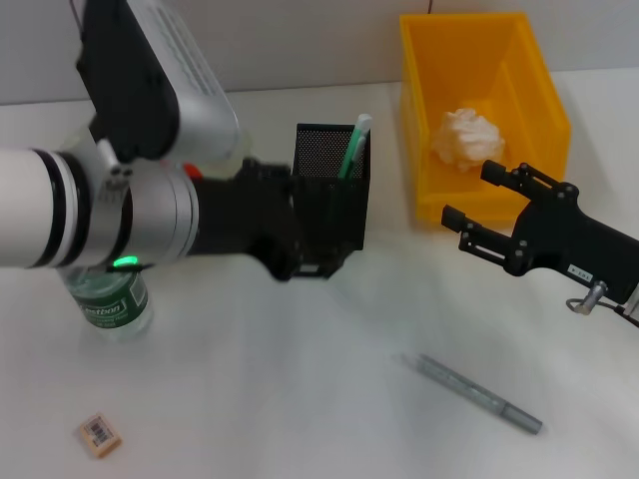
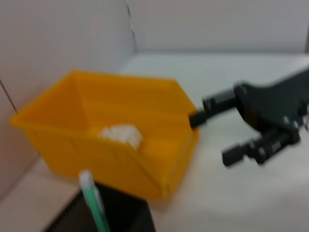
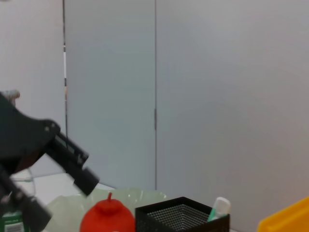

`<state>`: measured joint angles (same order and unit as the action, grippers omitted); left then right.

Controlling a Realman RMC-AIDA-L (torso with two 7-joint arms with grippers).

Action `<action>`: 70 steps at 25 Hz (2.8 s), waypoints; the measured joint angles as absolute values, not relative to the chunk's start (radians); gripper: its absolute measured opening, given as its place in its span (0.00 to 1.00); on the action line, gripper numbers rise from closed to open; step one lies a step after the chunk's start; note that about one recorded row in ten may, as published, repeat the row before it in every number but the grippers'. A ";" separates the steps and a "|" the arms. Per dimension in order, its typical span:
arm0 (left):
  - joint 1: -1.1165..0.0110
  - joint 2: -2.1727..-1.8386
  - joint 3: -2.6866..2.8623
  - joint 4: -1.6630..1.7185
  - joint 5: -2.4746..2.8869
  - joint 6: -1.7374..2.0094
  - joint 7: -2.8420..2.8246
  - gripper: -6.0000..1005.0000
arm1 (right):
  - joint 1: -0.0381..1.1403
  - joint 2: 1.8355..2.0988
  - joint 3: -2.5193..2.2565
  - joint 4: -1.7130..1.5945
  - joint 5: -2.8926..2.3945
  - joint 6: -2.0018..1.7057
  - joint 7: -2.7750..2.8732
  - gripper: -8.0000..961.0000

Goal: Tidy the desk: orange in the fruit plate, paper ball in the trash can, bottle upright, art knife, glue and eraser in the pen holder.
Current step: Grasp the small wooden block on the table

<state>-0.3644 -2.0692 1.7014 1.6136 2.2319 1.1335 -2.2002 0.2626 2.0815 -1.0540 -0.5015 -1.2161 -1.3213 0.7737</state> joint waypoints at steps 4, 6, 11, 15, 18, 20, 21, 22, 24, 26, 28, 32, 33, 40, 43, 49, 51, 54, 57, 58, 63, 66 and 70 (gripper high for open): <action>-0.363 -2.071 1.726 1.648 2.298 1.206 -2.267 0.72 | 0.257 2.080 -1.066 -0.510 -1.234 -1.354 0.773 0.80; -0.361 -2.071 1.733 1.668 2.325 1.248 -2.300 0.72 | 0.255 2.079 -1.066 -0.512 -1.244 -1.365 0.774 0.80; -0.356 -2.070 1.734 1.700 2.407 1.338 -2.382 0.72 | 0.240 2.070 -1.059 -0.539 -1.354 -1.433 0.826 0.80; -0.350 -2.069 1.734 1.718 2.456 1.400 -2.415 0.72 | 0.213 2.069 -1.055 -0.612 -1.480 -1.468 0.903 0.80; -0.344 -2.070 1.733 1.731 2.486 1.444 -2.433 0.72 | 0.169 2.071 -1.054 -0.713 -1.554 -1.537 0.978 0.80; -0.343 -2.070 1.736 1.741 2.512 1.475 -2.446 0.72 | 0.159 2.071 -1.054 -0.744 -1.569 -1.555 1.005 0.80; -0.343 -2.070 1.745 1.756 2.538 1.504 -2.456 0.72 | 0.139 2.072 -1.054 -0.805 -1.592 -1.580 1.054 0.80; -0.343 -2.070 1.745 1.756 2.538 1.504 -2.456 0.72 | 0.139 2.072 -1.054 -0.805 -1.592 -1.580 1.054 0.80; -0.341 -2.070 1.756 1.772 2.556 1.521 -2.461 0.72 | 0.124 2.074 -1.054 -0.861 -1.614 -1.591 1.088 0.80; -0.334 -2.071 1.781 1.797 2.606 1.550 -2.470 0.72 | 0.117 2.077 -1.054 -0.891 -1.630 -1.595 1.113 0.80; -0.333 -2.071 1.791 1.801 2.642 1.575 -2.485 0.72 | 0.118 2.078 -1.055 -0.890 -1.630 -1.595 1.117 0.80; -0.333 -2.071 1.802 1.801 2.672 1.614 -2.507 0.72 | 0.121 2.078 -1.056 -0.885 -1.631 -1.595 1.118 0.80; -0.333 -2.071 1.811 1.802 2.693 1.638 -2.516 0.72 | 0.121 2.078 -1.056 -0.884 -1.631 -1.595 1.118 0.80; -0.357 -2.072 1.810 1.802 2.721 1.719 -2.548 0.71 | 0.128 2.079 -1.062 -0.883 -1.632 -1.595 1.118 0.80; -0.383 -2.072 1.803 1.795 2.726 1.776 -2.570 0.71 | 0.131 2.080 -1.063 -0.879 -1.632 -1.595 1.115 0.80; -0.433 -2.072 1.803 1.760 2.737 1.831 -2.590 0.71 | 0.143 2.080 -1.064 -0.858 -1.632 -1.594 1.107 0.80; -0.464 -2.072 1.801 1.724 2.745 1.849 -2.593 0.71 | 0.146 2.080 -1.065 -0.854 -1.637 -1.591 1.099 0.80; -0.478 -2.072 1.801 1.700 2.748 1.850 -2.594 0.71 | 0.147 2.080 -1.065 -0.854 -1.641 -1.590 1.098 0.80; -0.481 -2.072 1.801 1.692 2.749 1.848 -2.594 0.71 | 0.150 2.080 -1.065 -0.853 -1.641 -1.588 1.098 0.80; -0.484 -2.072 1.801 1.680 2.750 1.844 -2.594 0.71 | 0.152 2.080 -1.065 -0.853 -1.641 -1.588 1.097 0.80; -0.485 -2.071 1.799 1.659 2.752 1.830 -2.588 0.71 | 0.160 2.080 -1.065 -0.848 -1.641 -1.586 1.097 0.80; -0.485 -2.071 1.799 1.634 2.765 1.819 -2.586 0.71 | 0.168 2.080 -1.065 -0.837 -1.641 -1.586 1.097 0.80; -0.484 -2.070 1.797 1.603 2.787 1.791 -2.582 0.71 | 0.171 2.080 -1.065 -0.834 -1.641 -1.586 1.097 0.80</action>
